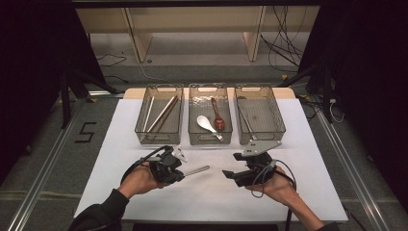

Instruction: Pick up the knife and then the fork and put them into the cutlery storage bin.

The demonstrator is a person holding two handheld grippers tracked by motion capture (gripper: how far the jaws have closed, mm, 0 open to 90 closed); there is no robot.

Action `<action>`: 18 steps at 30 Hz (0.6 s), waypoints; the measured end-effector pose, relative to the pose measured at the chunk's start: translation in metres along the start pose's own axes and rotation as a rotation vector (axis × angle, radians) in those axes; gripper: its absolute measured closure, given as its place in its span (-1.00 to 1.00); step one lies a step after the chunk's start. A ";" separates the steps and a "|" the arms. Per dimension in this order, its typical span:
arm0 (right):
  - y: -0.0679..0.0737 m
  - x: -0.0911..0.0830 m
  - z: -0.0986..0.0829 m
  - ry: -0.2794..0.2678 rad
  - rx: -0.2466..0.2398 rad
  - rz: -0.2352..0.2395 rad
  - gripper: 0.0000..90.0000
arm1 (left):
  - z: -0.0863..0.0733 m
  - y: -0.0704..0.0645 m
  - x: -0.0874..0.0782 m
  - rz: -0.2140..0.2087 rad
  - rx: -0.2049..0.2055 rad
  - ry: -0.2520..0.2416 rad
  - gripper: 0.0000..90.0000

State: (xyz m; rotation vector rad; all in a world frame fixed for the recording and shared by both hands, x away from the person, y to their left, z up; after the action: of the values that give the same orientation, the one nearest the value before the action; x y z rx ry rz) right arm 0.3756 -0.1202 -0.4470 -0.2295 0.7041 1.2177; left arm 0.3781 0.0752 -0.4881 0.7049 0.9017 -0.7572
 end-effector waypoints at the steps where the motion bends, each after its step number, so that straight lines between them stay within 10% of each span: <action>1: 0.002 0.004 0.000 0.012 -0.015 0.004 -0.30 | 0.002 -0.003 -0.001 -0.007 -0.001 -0.008 0.87; 18: 0.029 0.055 -0.001 0.180 -0.198 0.047 -0.28 | 0.016 -0.034 -0.014 -0.094 0.053 -0.038 0.86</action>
State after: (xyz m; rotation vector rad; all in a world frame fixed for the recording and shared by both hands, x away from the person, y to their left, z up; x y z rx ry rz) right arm 0.3579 -0.0683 -0.4754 -0.4941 0.7471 1.3242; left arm 0.3517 0.0482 -0.4766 0.6961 0.8880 -0.8772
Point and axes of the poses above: each handheld gripper's, and its own axes: x roughly forward along the jaws, z roughly out of its top, y roughly to its left, the point moved 8 cm from there along x, roughly forward along the jaws, and after that the axes turned 15 degrees about z, right-handed, at the moved point
